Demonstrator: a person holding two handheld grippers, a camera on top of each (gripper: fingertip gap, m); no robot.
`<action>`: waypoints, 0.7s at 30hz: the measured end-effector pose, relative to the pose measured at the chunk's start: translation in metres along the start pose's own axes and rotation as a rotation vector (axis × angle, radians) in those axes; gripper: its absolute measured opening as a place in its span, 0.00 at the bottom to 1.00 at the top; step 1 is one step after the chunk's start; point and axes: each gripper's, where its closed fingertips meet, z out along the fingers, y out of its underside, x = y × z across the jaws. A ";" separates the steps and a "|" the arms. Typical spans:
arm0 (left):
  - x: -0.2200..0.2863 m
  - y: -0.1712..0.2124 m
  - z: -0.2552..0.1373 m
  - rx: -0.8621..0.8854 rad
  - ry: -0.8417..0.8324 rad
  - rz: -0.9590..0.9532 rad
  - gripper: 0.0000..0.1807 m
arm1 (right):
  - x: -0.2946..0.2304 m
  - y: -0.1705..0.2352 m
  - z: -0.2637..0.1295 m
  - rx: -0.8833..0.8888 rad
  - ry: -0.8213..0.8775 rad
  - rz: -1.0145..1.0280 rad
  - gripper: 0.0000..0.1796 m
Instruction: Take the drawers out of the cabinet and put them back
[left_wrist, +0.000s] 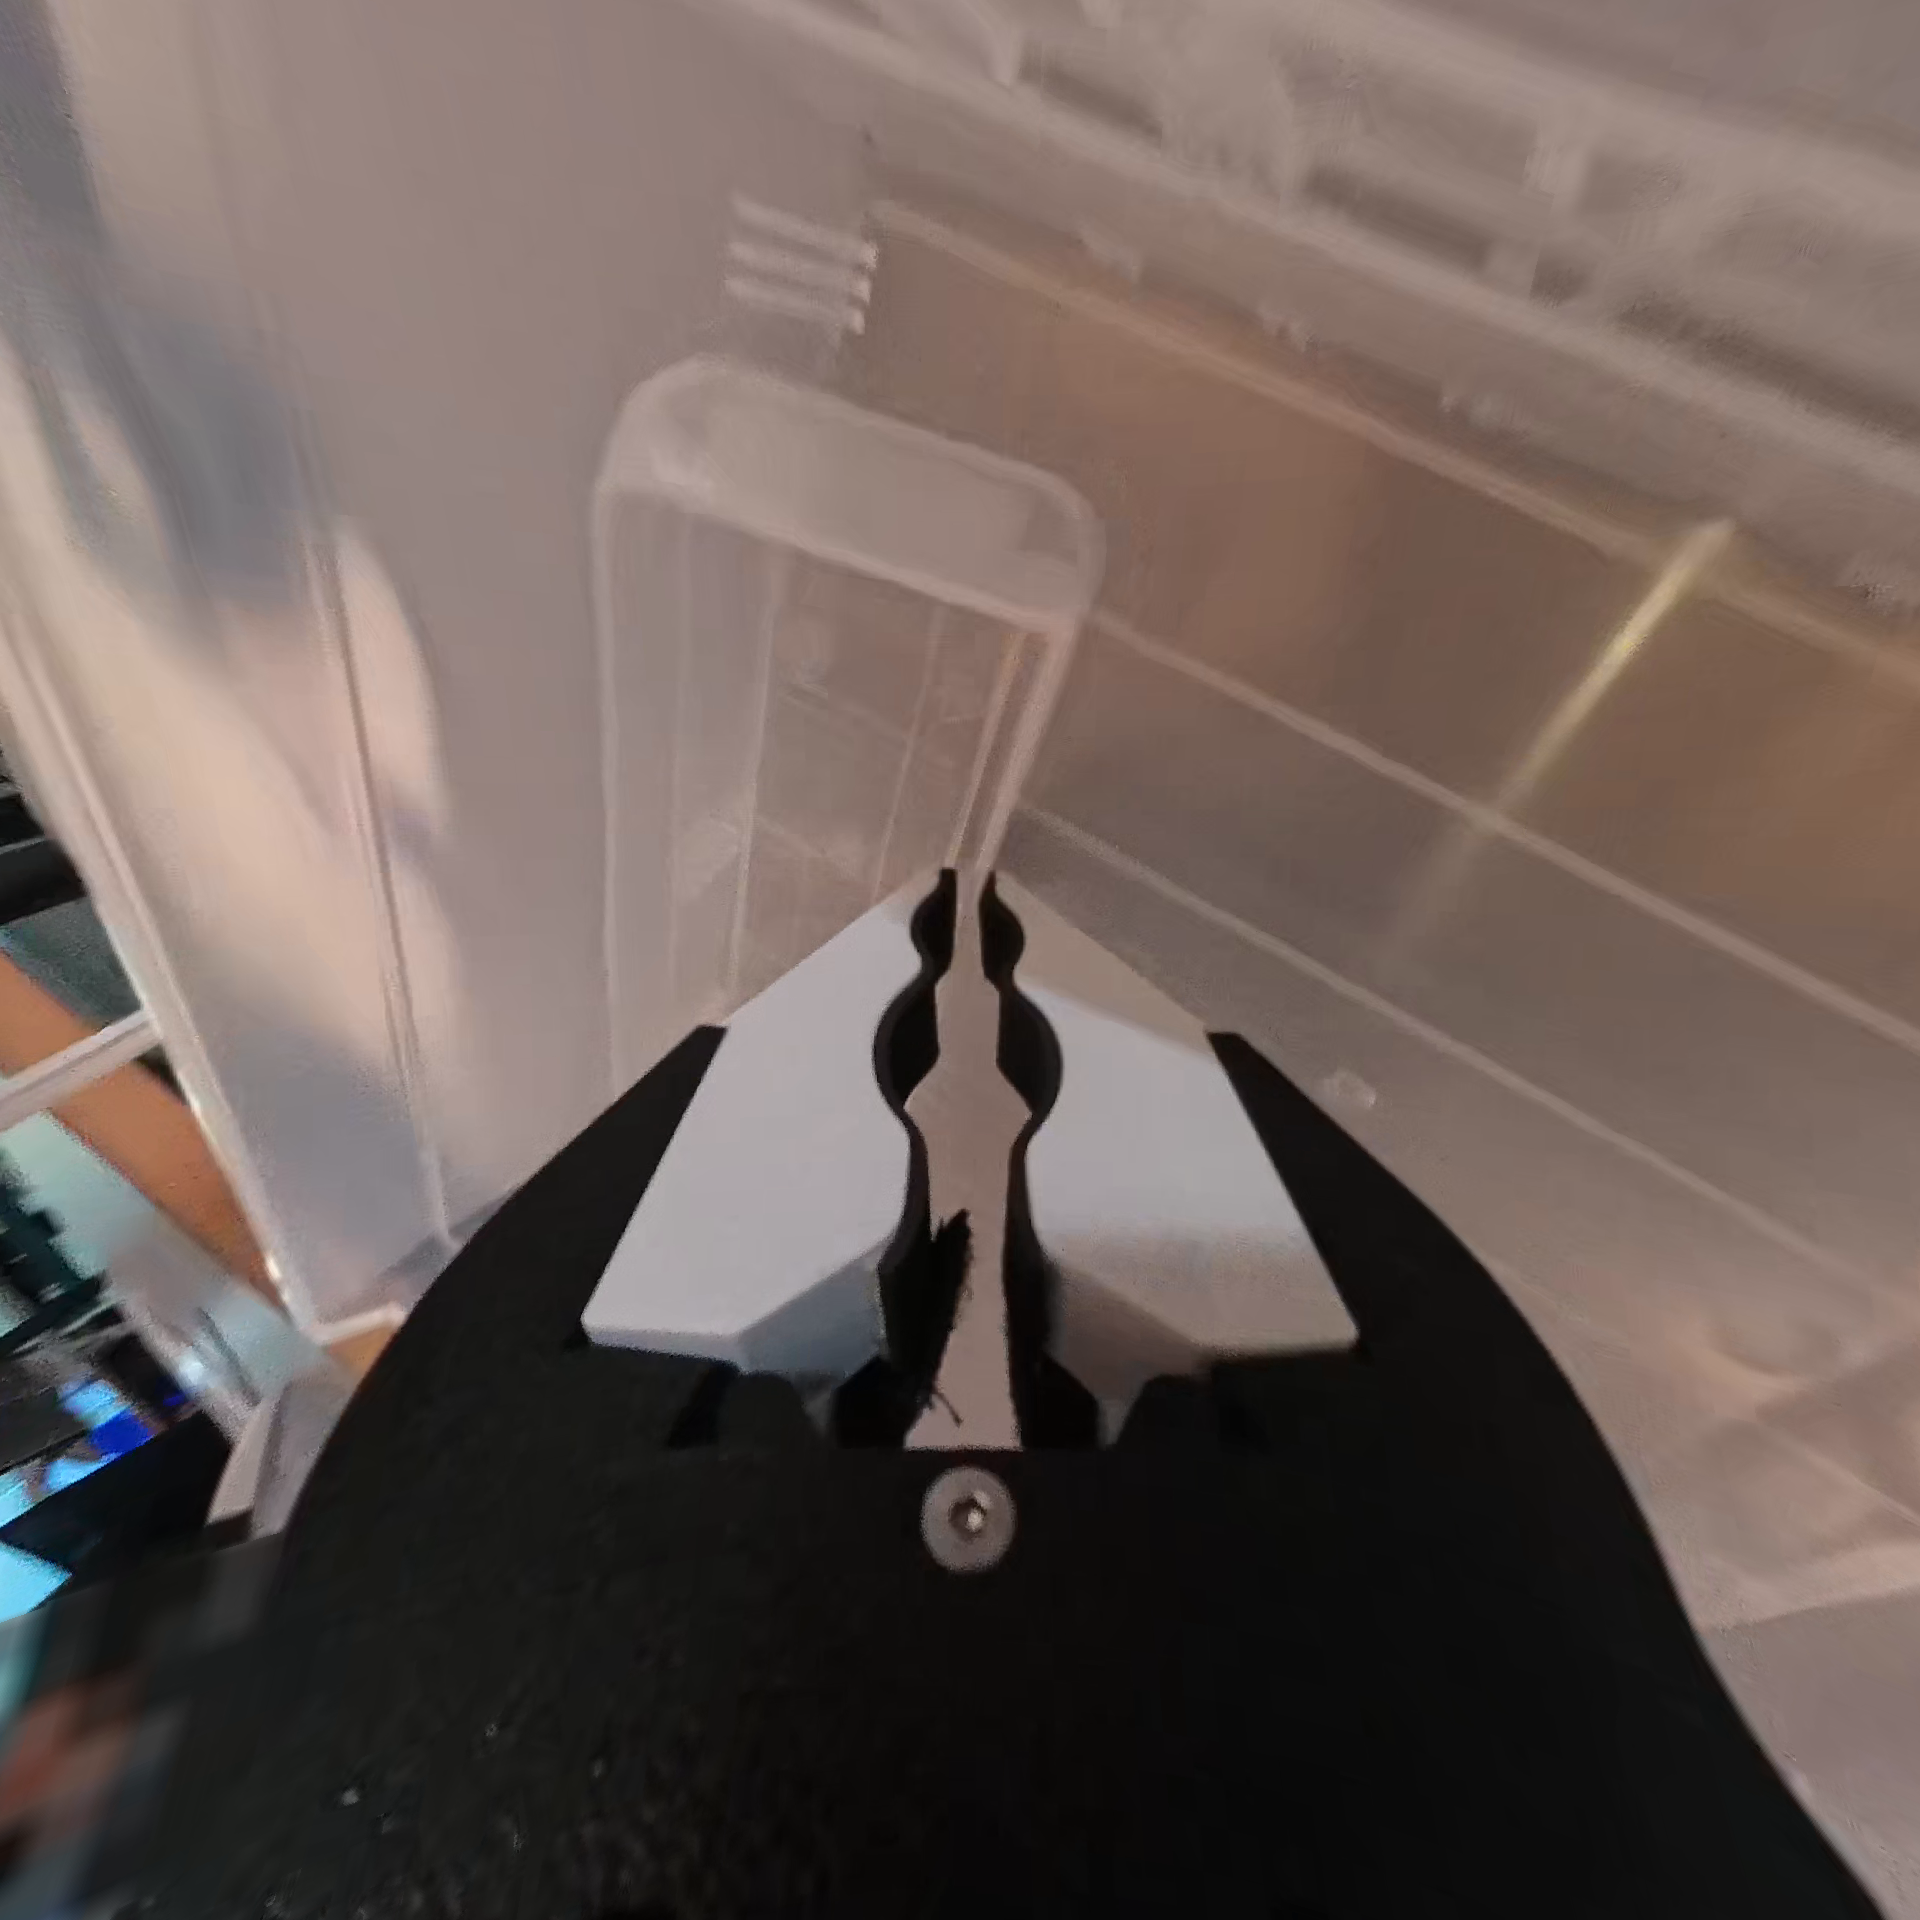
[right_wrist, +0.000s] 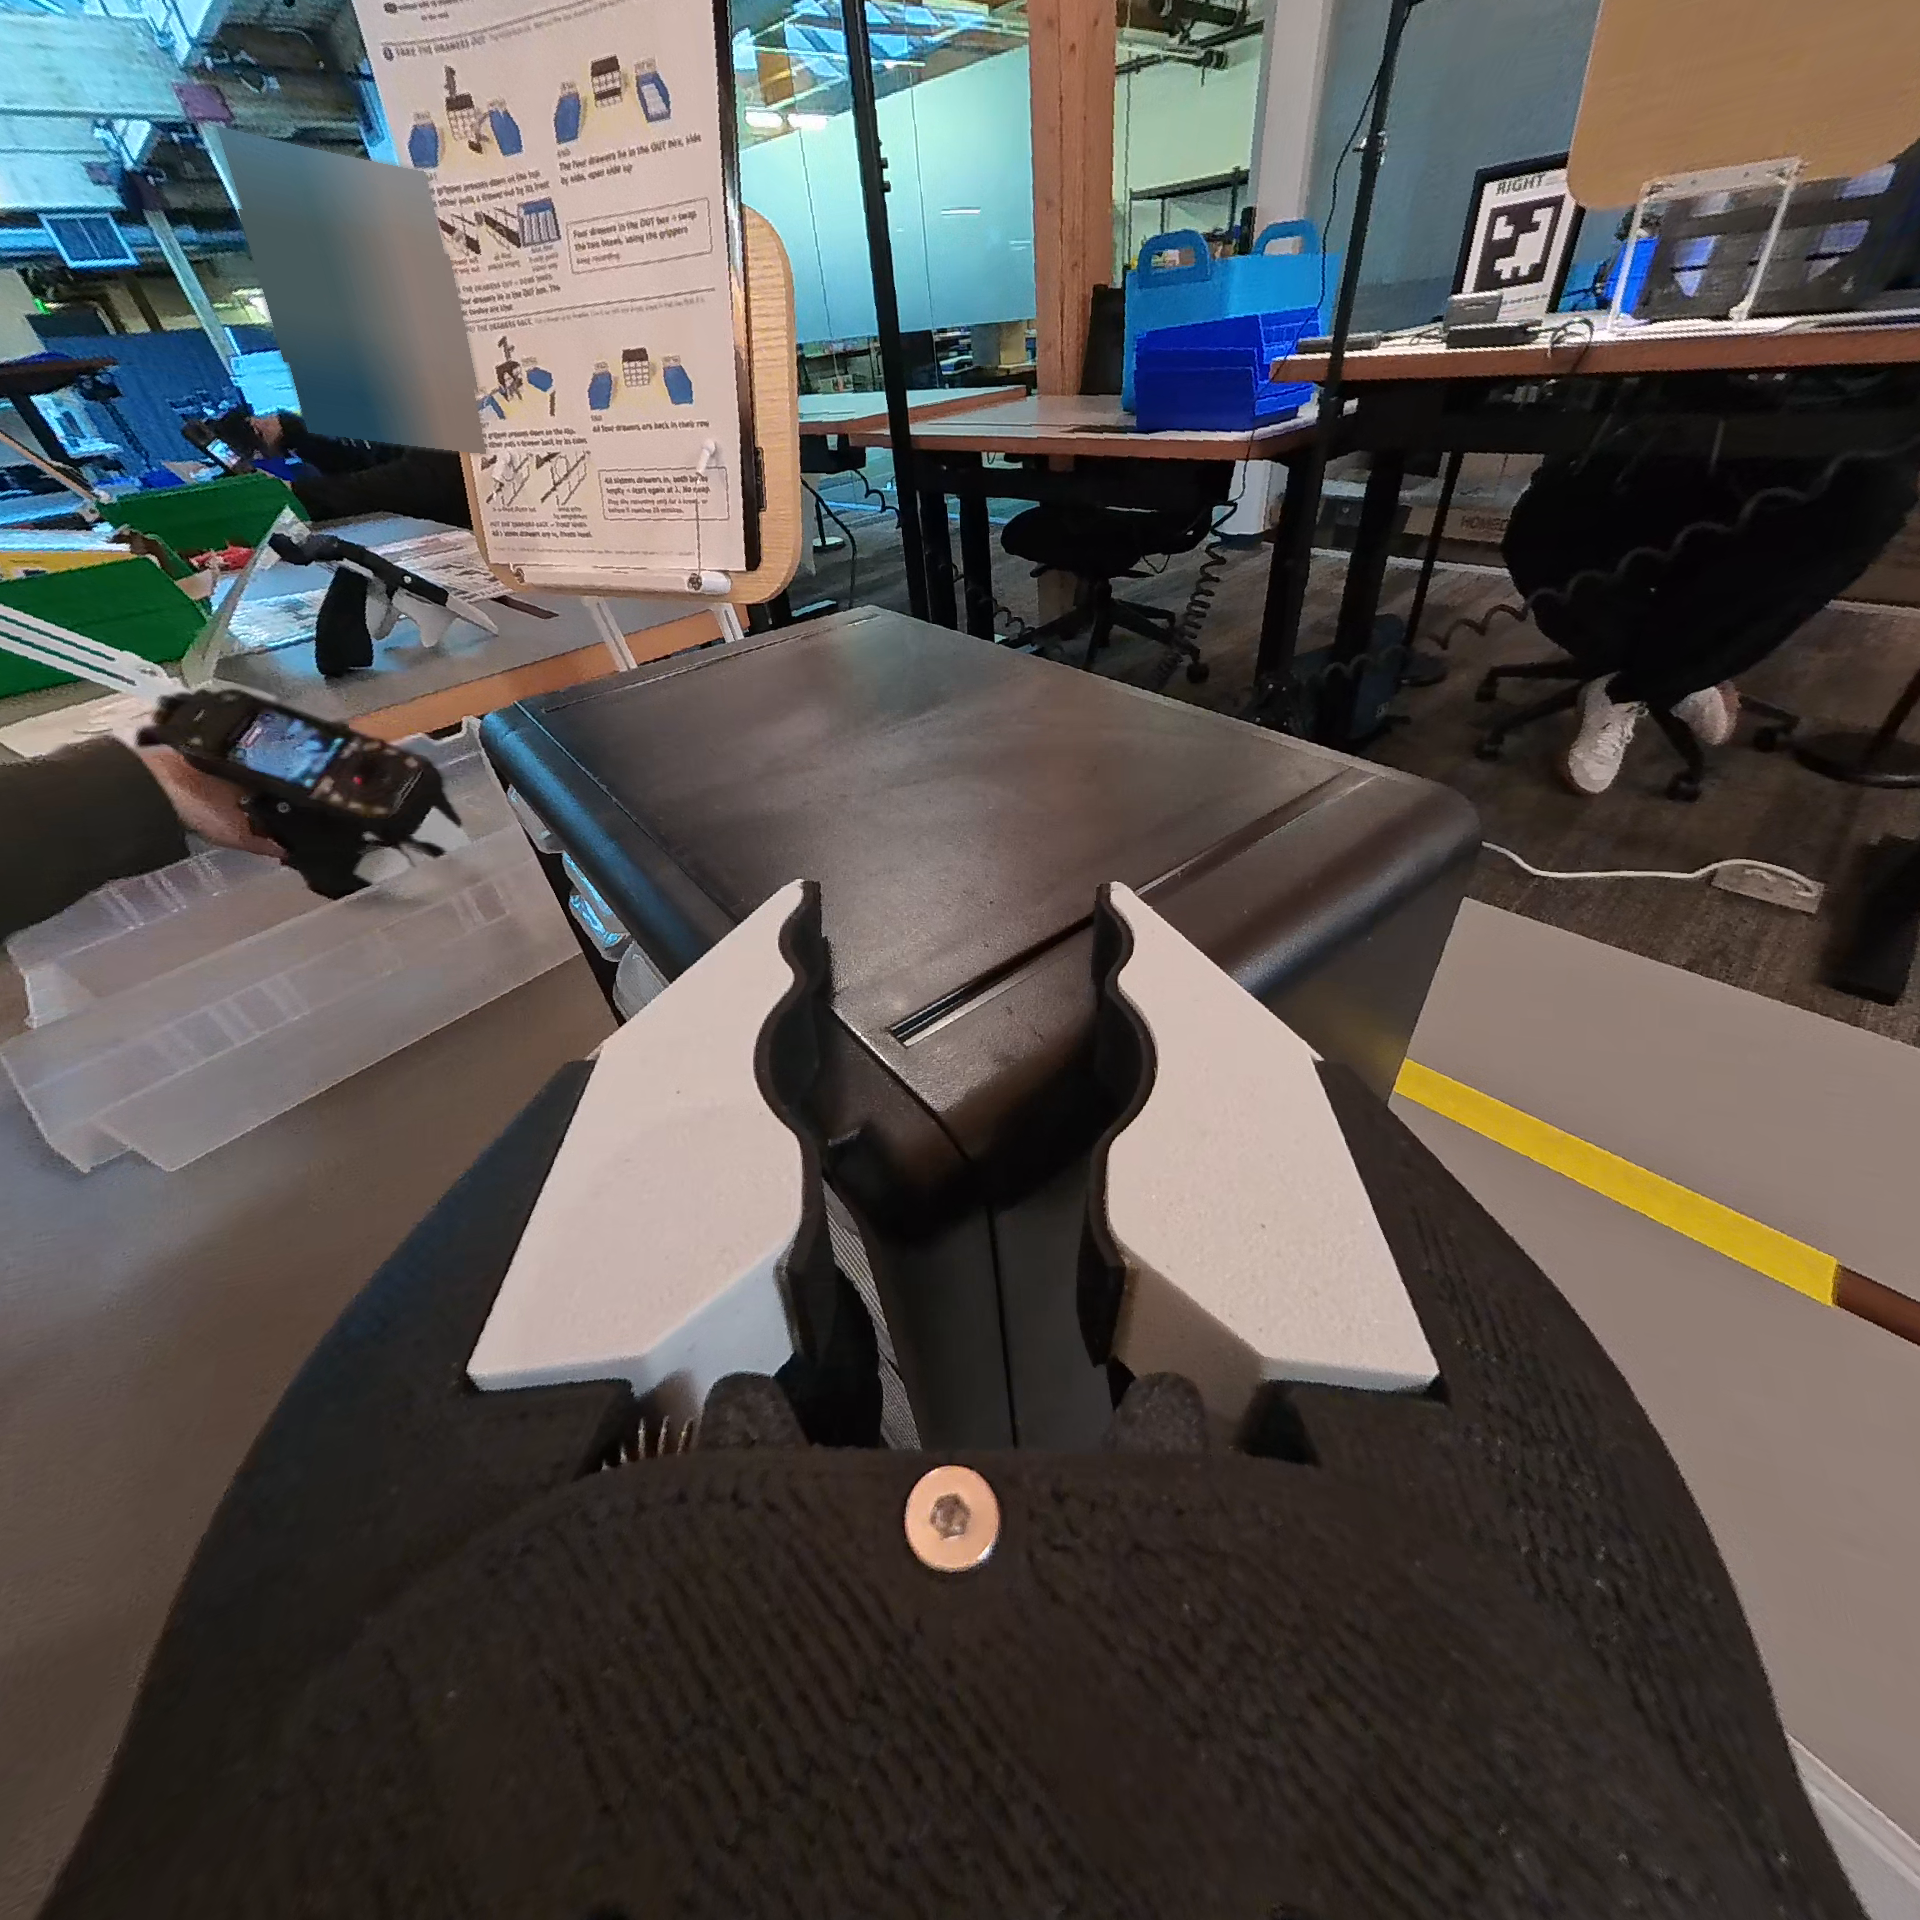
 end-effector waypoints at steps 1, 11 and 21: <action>0.001 0.007 -0.002 -0.029 -0.015 0.015 0.00 | 0.000 0.000 0.000 0.000 0.001 0.000 0.28; 0.004 0.006 -0.089 0.060 -0.210 -0.035 0.00 | 0.001 0.000 0.000 -0.001 0.014 0.002 0.29; 0.123 -0.167 -0.185 0.438 -0.072 0.328 0.00 | 0.001 0.000 0.000 -0.011 0.019 -0.006 0.29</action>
